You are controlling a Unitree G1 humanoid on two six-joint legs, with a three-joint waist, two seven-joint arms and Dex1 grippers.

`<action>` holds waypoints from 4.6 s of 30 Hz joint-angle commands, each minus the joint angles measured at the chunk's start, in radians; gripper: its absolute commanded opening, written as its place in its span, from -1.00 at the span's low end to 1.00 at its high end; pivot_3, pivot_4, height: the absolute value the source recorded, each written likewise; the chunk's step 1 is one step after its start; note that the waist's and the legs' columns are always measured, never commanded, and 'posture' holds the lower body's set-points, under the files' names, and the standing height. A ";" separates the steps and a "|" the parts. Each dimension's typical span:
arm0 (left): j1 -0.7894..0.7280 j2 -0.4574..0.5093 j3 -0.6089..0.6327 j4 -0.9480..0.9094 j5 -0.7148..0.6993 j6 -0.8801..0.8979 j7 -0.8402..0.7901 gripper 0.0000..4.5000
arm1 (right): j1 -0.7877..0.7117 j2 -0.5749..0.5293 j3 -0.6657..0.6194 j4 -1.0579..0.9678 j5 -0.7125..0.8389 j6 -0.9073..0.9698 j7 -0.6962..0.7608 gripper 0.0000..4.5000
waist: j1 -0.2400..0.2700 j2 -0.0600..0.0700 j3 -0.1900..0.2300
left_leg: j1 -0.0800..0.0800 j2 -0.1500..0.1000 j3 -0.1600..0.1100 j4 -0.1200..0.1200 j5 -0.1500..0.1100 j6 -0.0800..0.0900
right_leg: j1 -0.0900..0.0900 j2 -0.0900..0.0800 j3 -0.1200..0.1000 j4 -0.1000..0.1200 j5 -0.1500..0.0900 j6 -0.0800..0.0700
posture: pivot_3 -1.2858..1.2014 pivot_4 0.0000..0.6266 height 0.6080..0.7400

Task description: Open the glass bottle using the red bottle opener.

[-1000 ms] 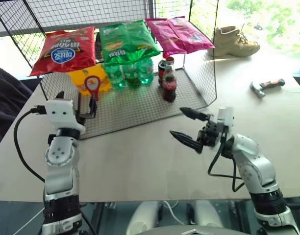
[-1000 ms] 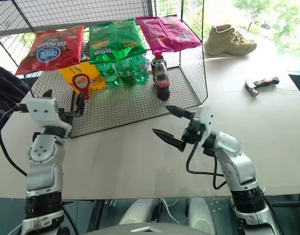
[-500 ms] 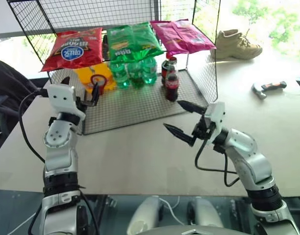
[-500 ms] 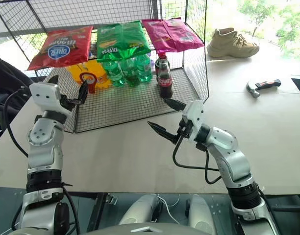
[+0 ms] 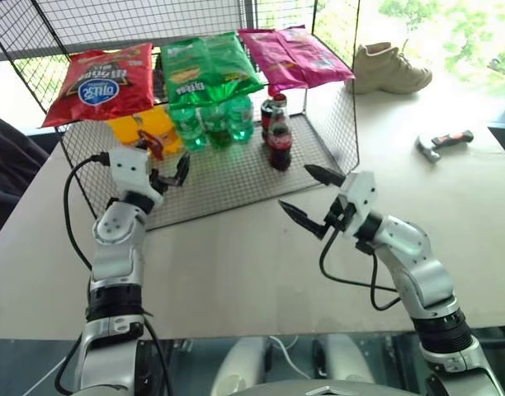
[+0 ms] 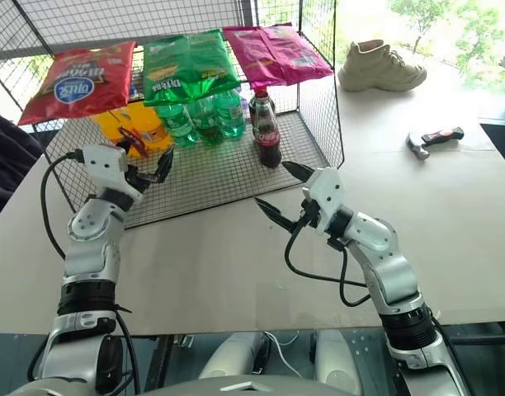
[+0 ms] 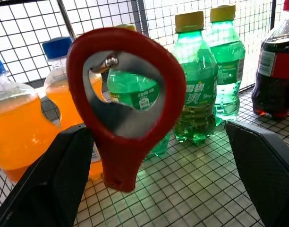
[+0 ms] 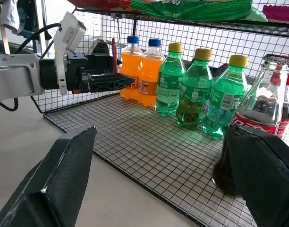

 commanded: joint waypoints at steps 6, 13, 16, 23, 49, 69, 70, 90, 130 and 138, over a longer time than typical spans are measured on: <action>-0.037 0.009 0.020 0.006 -0.005 -0.057 0.043 1.00 | -0.012 0.002 -0.005 -0.007 0.003 -0.034 0.003 0.97 | -0.005 0.000 0.000 | 0.001 0.000 0.000 0.000 0.000 0.000 | 0.000 0.000 0.000 0.000 0.000 0.000 | 0.03 -0.52 1.00; -0.033 0.008 0.020 0.007 -0.001 -0.078 0.059 0.48 | -0.014 0.004 -0.004 0.007 0.004 -0.047 0.006 1.00 | -0.008 0.000 0.000 | 0.001 0.000 0.000 0.000 0.000 0.000 | 0.000 0.000 0.000 0.000 0.000 0.000 | 0.03 -0.52 1.00; -0.032 0.010 0.026 0.006 -0.002 -0.083 0.068 -0.12 | -0.017 0.009 -0.001 0.015 0.004 -0.051 0.006 1.00 | -0.008 0.000 0.000 | 0.001 0.000 0.000 0.000 0.000 0.000 | 0.000 0.000 0.000 0.000 0.000 0.000 | 0.03 -0.52 1.00; -0.022 0.017 0.024 -0.003 0.004 -0.090 0.077 -0.98 | -0.014 0.012 0.003 0.024 0.004 -0.059 0.009 1.00 | -0.005 0.000 0.000 | 0.001 0.000 0.000 0.000 0.000 0.000 | 0.000 0.000 0.000 0.001 0.000 0.000 | 0.03 -0.52 1.00; 0.101 0.057 0.032 -0.221 0.420 -0.197 0.481 -0.98 | -0.003 0.021 0.006 0.025 0.006 -0.053 -0.001 1.00 | -0.009 -0.001 0.000 | 0.002 0.000 0.001 0.000 0.000 0.000 | 0.000 0.000 0.001 0.001 0.000 0.000 | 0.03 -0.52 1.00; 0.271 0.005 -0.079 -0.686 -0.455 0.340 -0.097 -0.98 | -0.021 -0.116 -0.026 0.000 0.130 0.137 0.126 1.00 | -0.012 0.000 0.000 | 0.002 0.001 0.002 0.000 -0.001 0.001 | 0.001 0.000 0.002 0.001 0.000 0.000 | 0.03 -0.52 1.00; 0.279 0.016 -0.081 -0.702 -0.521 0.393 -0.125 -0.98 | -0.027 -0.133 -0.023 -0.003 0.147 0.175 0.137 1.00 | -0.012 0.000 0.000 | 0.002 0.001 0.003 0.000 -0.001 0.002 | 0.001 0.000 0.002 0.001 0.000 0.000 | 0.03 -0.52 1.00; 0.124 -0.045 -0.217 -0.541 -0.937 0.868 -0.375 -0.98 | -0.293 -0.112 -0.018 0.025 0.670 0.945 0.250 1.00 | -0.011 0.000 0.000 | 0.002 0.002 0.004 0.002 -0.002 0.003 | 0.002 0.001 0.003 0.001 0.000 0.000 | 0.03 -0.52 1.00; 0.241 0.019 -0.202 -0.587 -0.821 0.865 -0.471 0.99 | -0.131 -0.235 -0.099 0.069 0.530 0.817 0.225 -1.00 | -0.008 0.000 0.000 | 0.001 0.001 0.004 0.001 -0.003 0.005 | 0.000 -0.001 0.007 0.000 0.000 0.000 | 0.03 -0.52 1.00; 0.226 -0.012 -0.140 -0.570 -0.667 0.675 -0.397 0.99 | -0.017 -0.278 -0.231 0.084 0.438 0.626 0.160 -1.00 | -0.004 0.000 0.000 | 0.000 0.001 0.004 0.001 -0.004 0.007 | 0.000 -0.002 0.007 -0.001 0.000 0.000 | 0.03 -0.52 1.00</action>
